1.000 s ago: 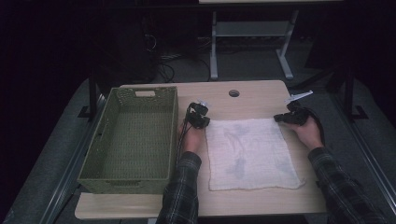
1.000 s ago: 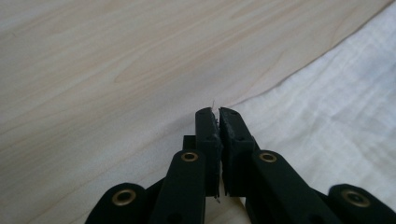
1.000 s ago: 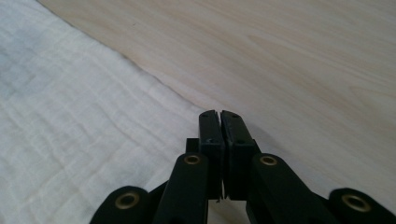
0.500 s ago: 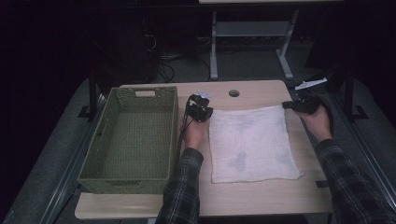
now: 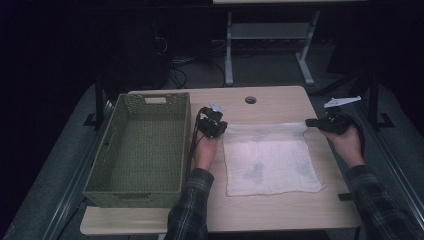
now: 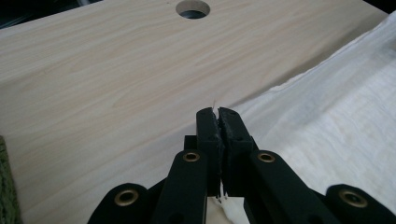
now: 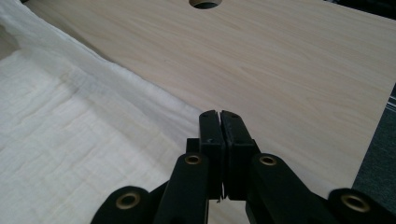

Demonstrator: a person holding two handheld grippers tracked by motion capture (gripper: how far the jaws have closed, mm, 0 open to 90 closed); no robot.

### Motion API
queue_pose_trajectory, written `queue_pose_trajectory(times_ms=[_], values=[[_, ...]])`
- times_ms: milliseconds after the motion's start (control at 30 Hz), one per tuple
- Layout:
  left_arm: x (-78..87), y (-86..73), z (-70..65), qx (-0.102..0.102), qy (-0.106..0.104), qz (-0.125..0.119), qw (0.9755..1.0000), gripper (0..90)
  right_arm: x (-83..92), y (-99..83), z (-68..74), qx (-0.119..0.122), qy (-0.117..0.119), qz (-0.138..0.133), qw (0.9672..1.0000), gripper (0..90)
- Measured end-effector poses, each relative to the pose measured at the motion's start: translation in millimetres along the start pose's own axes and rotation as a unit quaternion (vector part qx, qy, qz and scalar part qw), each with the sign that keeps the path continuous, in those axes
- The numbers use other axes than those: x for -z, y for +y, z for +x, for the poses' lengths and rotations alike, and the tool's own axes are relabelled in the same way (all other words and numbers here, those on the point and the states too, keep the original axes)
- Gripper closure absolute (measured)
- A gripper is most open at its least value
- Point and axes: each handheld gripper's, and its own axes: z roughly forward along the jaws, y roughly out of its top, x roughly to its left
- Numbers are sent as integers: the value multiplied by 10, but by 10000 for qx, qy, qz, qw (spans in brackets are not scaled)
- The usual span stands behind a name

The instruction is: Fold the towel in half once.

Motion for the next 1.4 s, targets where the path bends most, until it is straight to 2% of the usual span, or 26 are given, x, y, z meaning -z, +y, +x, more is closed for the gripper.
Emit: queue_pose_trajectory(times_ms=[200, 267, 467, 600, 733, 1100, 1233, 1333, 1400], values=[[106, -92, -122, -12, -99, -8, 10000, 875, 101, -163, 82, -48, 65, -70, 9999, 882], [144, -123, -156, -91, -114, 45, 9999, 875, 138, -216, 118, -80, 89, -63, 9999, 882], [256, -227, -249, -145, -114, 46, 9998, 875, 227, -361, 244, 79, 125, -104, 9998, 882], [333, -311, -296, -84, -185, -25, 9998, 876, 316, -418, 329, 152, 130, -140, 9997, 881], [418, -379, -375, -175, -146, 21, 9997, 876, 420, -470, 414, 211, 181, -201, 9994, 881], [590, -591, -619, -360, -155, 116, 9992, 877, 617, -697, 641, 386, 185, -66, 9991, 881], [640, -692, -674, -343, -227, 206, 9989, 877, 690, -778, 683, 330, 249, -90, 9991, 881], [678, -742, -712, -404, -198, 245, 9987, 877, 744, -828, 746, 334, 301, -82, 9990, 880], [709, -768, -741, -409, -216, 246, 9986, 877, 770, -870, 797, 419, 293, -65, 9987, 880]])
